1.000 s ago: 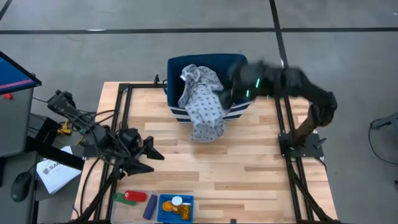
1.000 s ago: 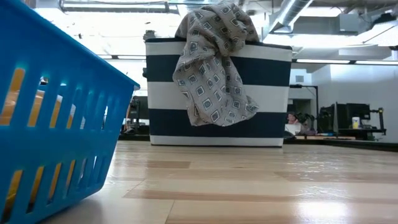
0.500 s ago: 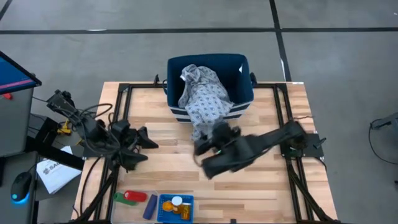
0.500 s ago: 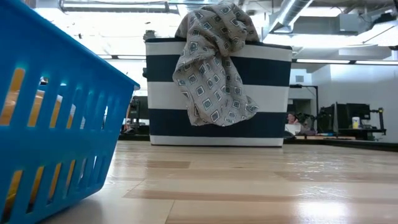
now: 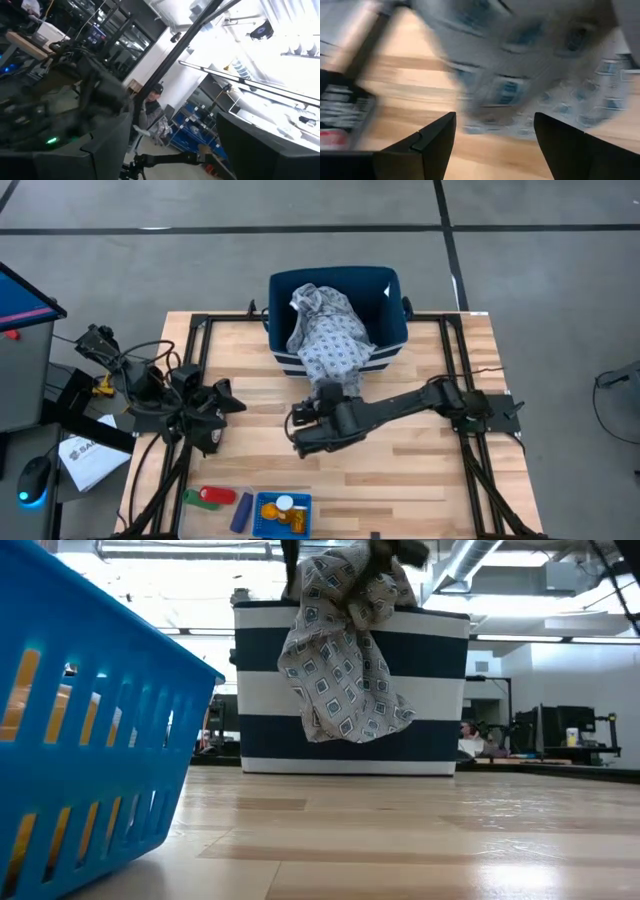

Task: Pick & place medical supplies in basket/bin
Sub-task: Put the gray patients gown into the blue laundry organizer

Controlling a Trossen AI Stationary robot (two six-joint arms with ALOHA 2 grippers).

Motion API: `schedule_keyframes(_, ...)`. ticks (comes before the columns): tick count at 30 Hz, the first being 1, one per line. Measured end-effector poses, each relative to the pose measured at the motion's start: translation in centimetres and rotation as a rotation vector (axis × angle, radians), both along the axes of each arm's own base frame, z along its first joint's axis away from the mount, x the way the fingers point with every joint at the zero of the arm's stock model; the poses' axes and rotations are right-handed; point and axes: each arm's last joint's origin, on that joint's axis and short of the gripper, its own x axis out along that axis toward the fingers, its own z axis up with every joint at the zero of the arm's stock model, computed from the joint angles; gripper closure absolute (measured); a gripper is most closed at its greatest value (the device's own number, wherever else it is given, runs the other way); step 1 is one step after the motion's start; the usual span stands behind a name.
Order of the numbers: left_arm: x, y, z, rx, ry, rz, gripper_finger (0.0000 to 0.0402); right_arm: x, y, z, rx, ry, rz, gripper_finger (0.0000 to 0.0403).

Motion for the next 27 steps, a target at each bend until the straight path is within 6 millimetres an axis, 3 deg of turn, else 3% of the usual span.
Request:
schedule_keyframes(3, -0.1, 0.1, 0.1, -0.005, -0.007, -0.008, 0.0114, 0.8, -0.7, -1.9, 0.013, 0.048, -0.037, 0.0138)
schedule_keyframes(7, -0.2, 0.1, 0.1, -0.007, -0.009, -0.019, 0.0114, 1.7, -1.9, -2.9, 0.007, 0.067, -0.053, 0.0156)
schedule_keyframes(10, -0.2, 0.1, 0.1, -0.01, -0.009, -0.022, 0.0114, 1.8, -2.4, -3.4, 0.007, 0.108, -0.05, 0.0201)
schedule_keyframes(13, -0.2, 0.0, 0.1, -0.005, -0.012, -0.035, 0.0115, 1.4, -1.9, -2.9, 0.003, 0.108, -0.031, 0.0282)
schedule_keyframes(15, -0.2, 0.0, 0.1, 0.001, -0.013, -0.033, 0.0114, 0.9, -0.7, -2.1, -0.01, 0.086, -0.004, 0.0351)
schedule_keyframes(17, -0.2, 0.0, 0.1, 0.004, -0.012, -0.033, 0.0115, 0.1, 0.5, -0.9, -0.029, 0.049, 0.025, 0.0388)
schedule_keyframes(22, -0.2, 0.0, 0.1, 0.034, -0.016, -0.024, 0.0115, -2.4, 2.8, 2.4, -0.019, -0.028, 0.074, 0.0398)
schedule_keyframes(27, -0.2, 0.0, 0.1, 0.068, -0.023, -0.012, 0.0115, -6.1, 2.9, 8.0, -0.087, -0.181, 0.092, 0.04)
